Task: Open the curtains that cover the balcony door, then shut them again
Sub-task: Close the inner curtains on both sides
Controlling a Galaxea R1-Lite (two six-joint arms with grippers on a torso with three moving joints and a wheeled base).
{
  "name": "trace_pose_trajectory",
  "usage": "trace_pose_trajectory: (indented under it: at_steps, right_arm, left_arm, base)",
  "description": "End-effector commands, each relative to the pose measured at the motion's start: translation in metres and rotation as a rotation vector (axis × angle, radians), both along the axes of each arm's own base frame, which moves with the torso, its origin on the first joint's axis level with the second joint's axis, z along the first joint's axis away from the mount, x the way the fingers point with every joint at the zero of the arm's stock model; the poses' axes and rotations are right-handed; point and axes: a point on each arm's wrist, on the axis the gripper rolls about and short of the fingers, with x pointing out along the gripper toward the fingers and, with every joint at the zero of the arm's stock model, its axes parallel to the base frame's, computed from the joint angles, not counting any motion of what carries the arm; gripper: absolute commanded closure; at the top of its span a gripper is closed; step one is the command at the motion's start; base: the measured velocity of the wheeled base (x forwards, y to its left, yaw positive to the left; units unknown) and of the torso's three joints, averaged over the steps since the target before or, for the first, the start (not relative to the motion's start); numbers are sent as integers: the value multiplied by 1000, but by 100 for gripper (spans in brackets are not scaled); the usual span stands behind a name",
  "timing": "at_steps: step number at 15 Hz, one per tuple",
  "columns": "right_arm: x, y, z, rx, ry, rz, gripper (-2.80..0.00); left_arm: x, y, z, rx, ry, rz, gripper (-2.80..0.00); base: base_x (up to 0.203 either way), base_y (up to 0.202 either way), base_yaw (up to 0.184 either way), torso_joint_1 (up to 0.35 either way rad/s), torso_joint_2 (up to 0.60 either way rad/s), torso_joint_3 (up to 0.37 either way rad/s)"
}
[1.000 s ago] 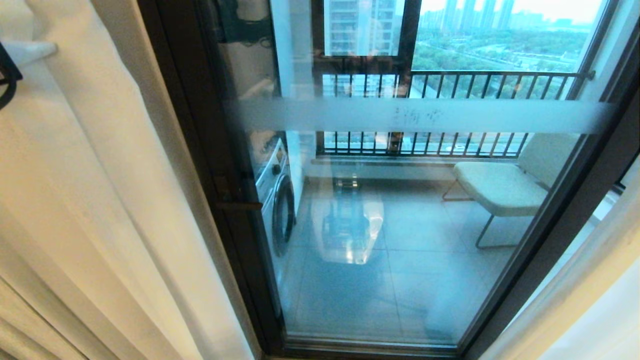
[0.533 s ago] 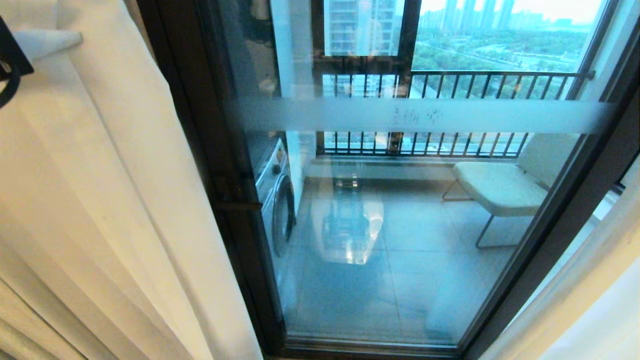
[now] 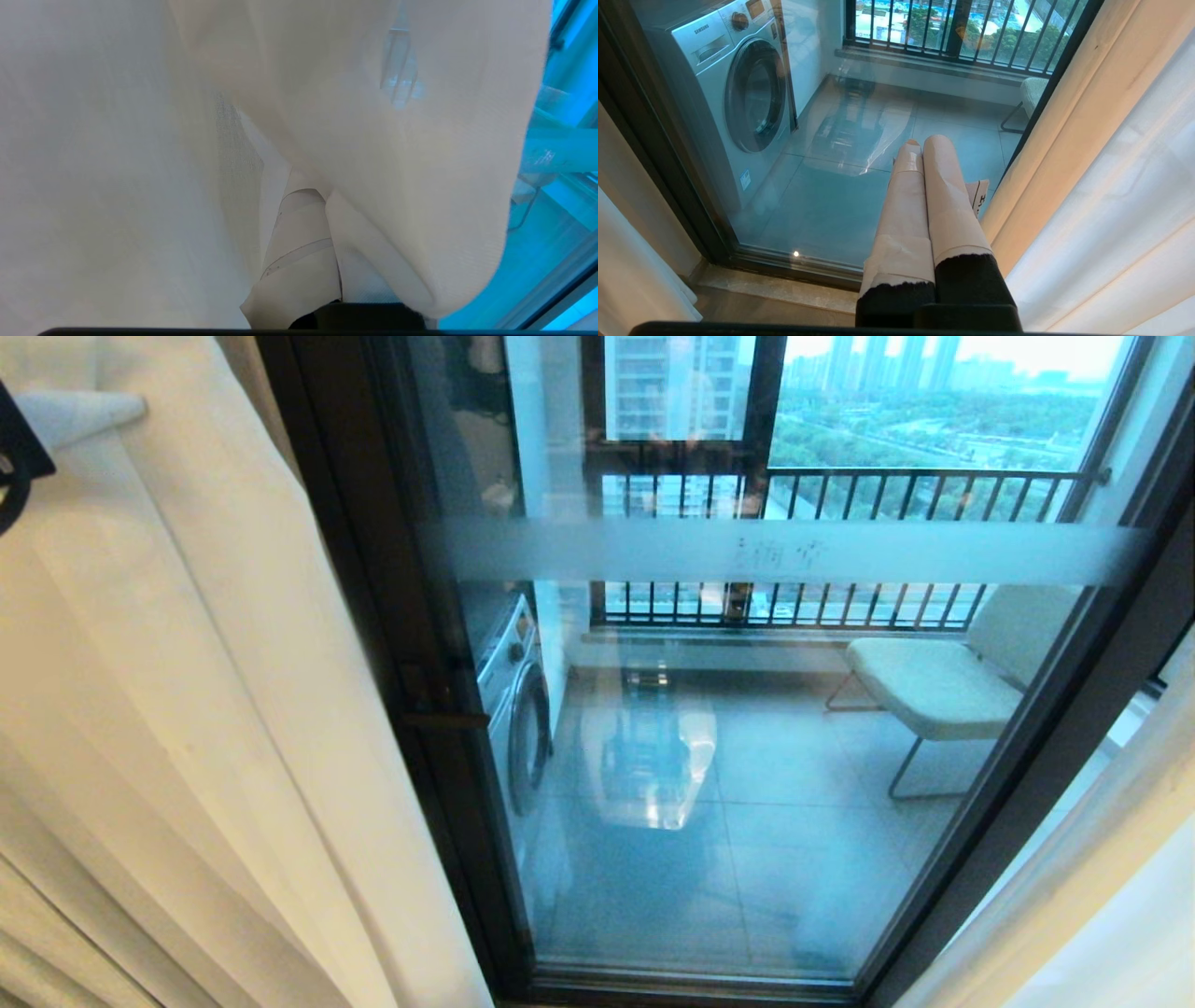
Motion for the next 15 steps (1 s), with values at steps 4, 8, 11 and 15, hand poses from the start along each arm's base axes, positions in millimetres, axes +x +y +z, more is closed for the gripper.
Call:
trace_pose_trajectory:
  at_steps: [4,8,11,15]
  right_arm:
    - [0,0,0,-1,1,1,0]
    - [0,0,0,-1,1,1,0]
    - [0,0,0,-1,1,1,0]
    - [0,0,0,-1,1,1,0]
  left_arm:
    - [-4,-1,-5,-3,11,-4,0]
    - [-6,-2,-9,-3,23,-34,0]
    - [-8,-4,-11,-1,30,-81,0]
    - [-9,-6,-16,-2,44,-113,0]
  base:
    - [0,0,0,0,0,0]
    - [0,0,0,0,0,0]
    - [0,0,0,0,0,0]
    - [0,0,0,0,0,0]
